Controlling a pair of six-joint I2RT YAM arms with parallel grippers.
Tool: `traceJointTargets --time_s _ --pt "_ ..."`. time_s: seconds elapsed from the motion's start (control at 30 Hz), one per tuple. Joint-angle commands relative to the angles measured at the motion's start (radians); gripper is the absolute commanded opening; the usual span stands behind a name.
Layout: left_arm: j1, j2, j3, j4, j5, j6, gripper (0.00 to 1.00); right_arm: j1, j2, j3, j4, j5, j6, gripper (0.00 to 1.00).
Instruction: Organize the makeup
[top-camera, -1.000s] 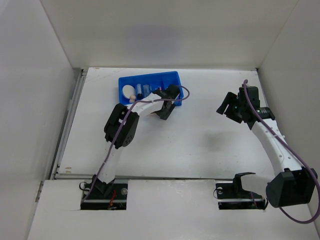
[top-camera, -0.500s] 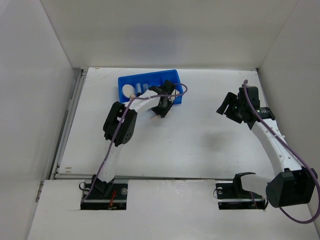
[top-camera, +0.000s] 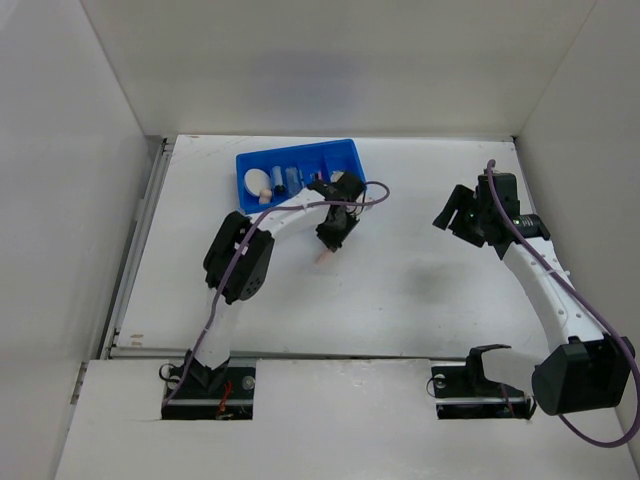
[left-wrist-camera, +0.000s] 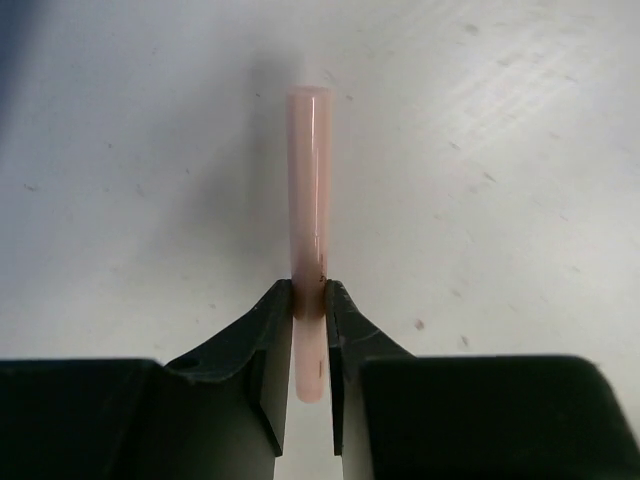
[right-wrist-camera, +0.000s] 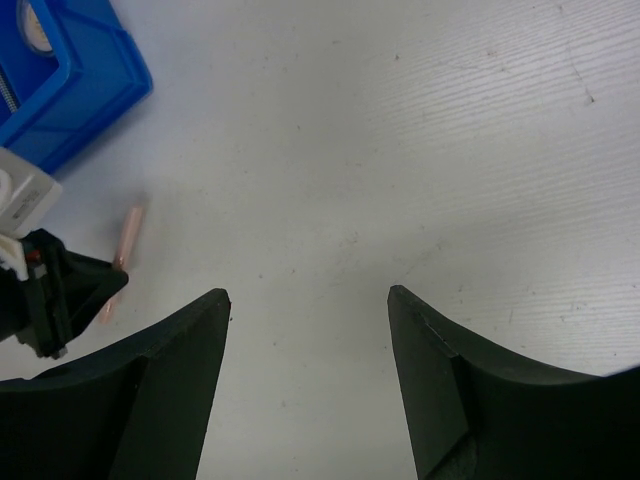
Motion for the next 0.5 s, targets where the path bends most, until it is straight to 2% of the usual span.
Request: traceJointTargets --time_s 0.0,0.17,0.23,0.37,0.47 --pt "-0.003 -0.182 0.005 -0.049 0.057 -0.021 0.0 -0.005 -0.026 0.026 0.002 0.017 0.004 0.71" --pt "0.073 -0.225 0.164 -0.04 0.056 -0.102 0.0 -0.005 -0.026 0.026 0.002 0.017 0.004 0.71" --pt "0.124 -0.175 0.241 -0.061 0.056 -0.146 0.0 -0.005 -0.026 0.026 0.002 0.017 0.004 0.71" --pt "0.172 -0.037 0.527 -0.112 0.007 -0.258 0.0 -0.005 -0.026 0.045 0.002 0.017 0.004 0.71" --pt "0.216 0.047 0.614 -0.109 -0.035 -0.37 0.0 -0.005 -0.026 0.045 0.002 0.026 0.004 0.71"
